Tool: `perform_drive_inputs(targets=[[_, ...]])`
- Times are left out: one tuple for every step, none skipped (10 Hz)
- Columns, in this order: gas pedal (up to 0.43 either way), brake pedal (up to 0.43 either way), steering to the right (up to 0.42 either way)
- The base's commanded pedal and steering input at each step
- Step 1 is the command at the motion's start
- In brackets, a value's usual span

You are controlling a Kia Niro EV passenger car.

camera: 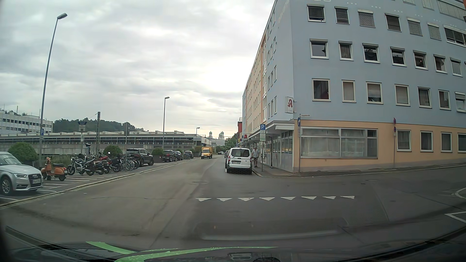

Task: Follow the waypoints while adhering to traffic rules and regulations

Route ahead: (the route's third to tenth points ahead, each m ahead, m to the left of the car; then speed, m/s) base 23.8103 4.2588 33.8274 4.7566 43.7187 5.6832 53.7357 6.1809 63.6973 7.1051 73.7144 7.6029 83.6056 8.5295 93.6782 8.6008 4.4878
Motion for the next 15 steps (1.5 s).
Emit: perform_drive_inputs(targets=[[0.000, 0.238, -0.018], [0.000, 0.238, -0.019], [0.000, 0.244, -0.020], [0.000, 0.244, -0.022], [0.000, 0.244, -0.024], [0.000, 0.244, -0.025], [0.000, 0.244, -0.026], [0.000, 0.244, -0.029], [0.000, 0.244, -0.032], [0.000, 0.244, -0.033], [0.000, 0.232, -0.033], [0.000, 0.207, -0.034], [0.000, 0.189, -0.034], [0.000, 0.159, -0.034], [0.000, 0.122, -0.034]])
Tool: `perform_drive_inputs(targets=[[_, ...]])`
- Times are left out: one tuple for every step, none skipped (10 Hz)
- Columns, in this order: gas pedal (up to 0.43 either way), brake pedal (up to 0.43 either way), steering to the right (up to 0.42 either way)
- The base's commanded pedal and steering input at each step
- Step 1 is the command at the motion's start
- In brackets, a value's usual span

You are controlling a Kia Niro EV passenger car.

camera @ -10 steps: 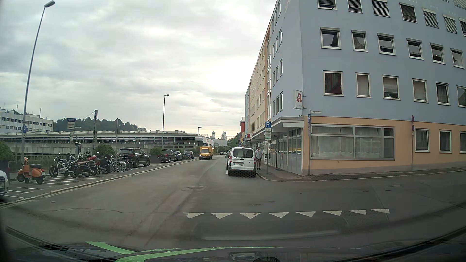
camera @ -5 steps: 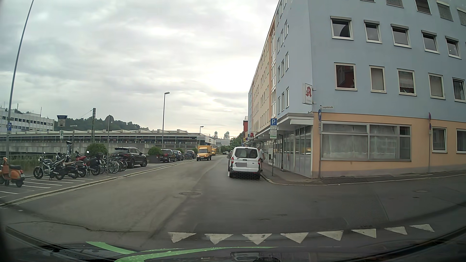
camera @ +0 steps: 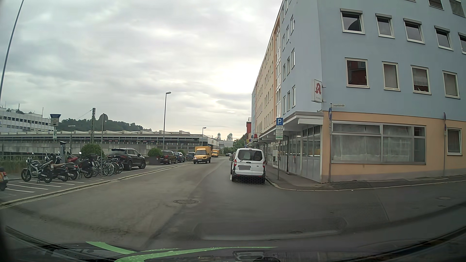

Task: Follow the waypoints while adhering to traffic rules and regulations

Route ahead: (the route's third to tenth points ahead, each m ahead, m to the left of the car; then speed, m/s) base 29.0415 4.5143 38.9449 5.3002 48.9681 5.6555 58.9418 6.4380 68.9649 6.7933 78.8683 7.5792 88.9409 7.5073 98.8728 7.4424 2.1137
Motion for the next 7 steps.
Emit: perform_drive_inputs(targets=[[0.000, 0.098, -0.036], [0.000, 0.091, -0.039], [0.000, 0.085, -0.042], [0.000, 0.000, -0.045], [0.000, 0.000, -0.048], [0.000, 0.000, -0.049], [0.000, 0.000, -0.049]])
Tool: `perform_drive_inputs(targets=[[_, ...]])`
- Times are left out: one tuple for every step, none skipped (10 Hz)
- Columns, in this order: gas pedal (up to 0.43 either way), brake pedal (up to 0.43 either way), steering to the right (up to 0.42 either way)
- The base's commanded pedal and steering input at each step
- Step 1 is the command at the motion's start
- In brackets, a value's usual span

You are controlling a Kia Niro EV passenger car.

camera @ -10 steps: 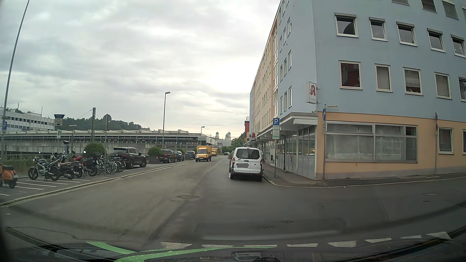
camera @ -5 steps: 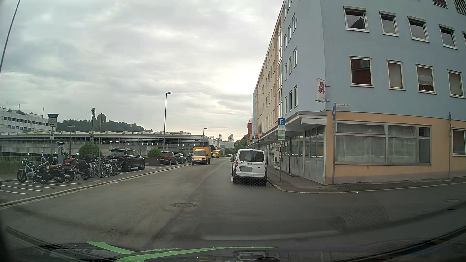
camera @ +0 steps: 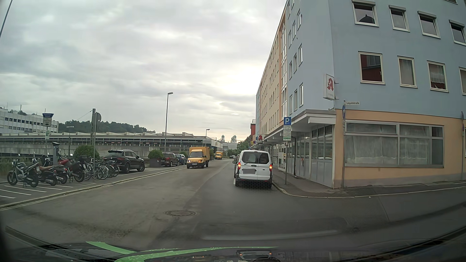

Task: Follow the waypoints while adhering to traffic rules and regulations

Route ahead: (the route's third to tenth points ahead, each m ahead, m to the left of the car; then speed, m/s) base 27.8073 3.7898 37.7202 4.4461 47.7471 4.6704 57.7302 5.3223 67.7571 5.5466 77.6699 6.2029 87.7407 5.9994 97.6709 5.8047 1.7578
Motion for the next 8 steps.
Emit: perform_drive_inputs(targets=[[0.000, 0.000, -0.051], [0.039, 0.000, -0.055], [0.118, 0.000, -0.058], [0.209, 0.000, -0.061], [0.260, 0.000, -0.069], [0.331, 0.000, -0.078], [0.331, 0.000, -0.091], [0.331, 0.000, -0.104]])
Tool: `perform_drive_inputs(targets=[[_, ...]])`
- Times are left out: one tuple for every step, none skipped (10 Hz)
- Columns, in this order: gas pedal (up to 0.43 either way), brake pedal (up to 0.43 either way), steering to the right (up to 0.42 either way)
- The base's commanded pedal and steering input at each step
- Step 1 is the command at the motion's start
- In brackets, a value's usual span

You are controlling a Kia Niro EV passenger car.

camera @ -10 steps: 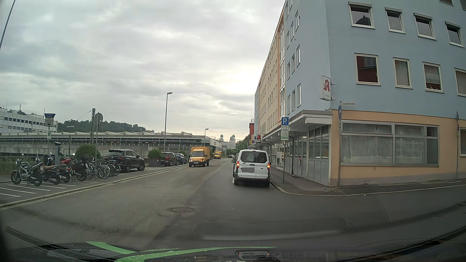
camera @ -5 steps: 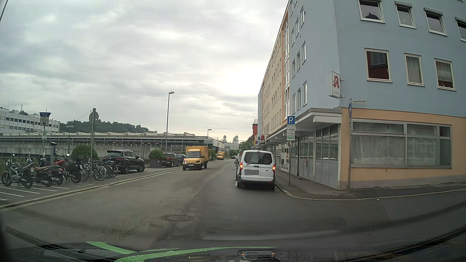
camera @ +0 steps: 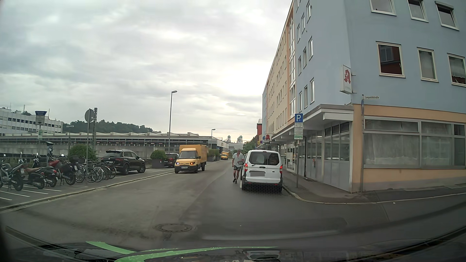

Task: Follow the waypoints while adhering to traffic rules and regulations

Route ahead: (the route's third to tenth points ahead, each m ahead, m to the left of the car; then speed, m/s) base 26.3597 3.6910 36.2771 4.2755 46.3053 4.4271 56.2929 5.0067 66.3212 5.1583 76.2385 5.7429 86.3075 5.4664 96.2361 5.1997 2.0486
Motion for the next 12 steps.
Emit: perform_drive_inputs(targets=[[0.331, 0.000, -0.114], [0.331, 0.000, -0.125], [0.331, 0.000, -0.134], [0.319, 0.000, -0.136], [0.209, 0.000, -0.136], [0.000, 0.000, -0.136], [0.000, 0.000, -0.136], [0.000, 0.000, -0.138], [0.000, 0.122, -0.139], [0.000, 0.177, -0.138], [0.000, 0.171, -0.138], [0.000, 0.165, -0.138]])
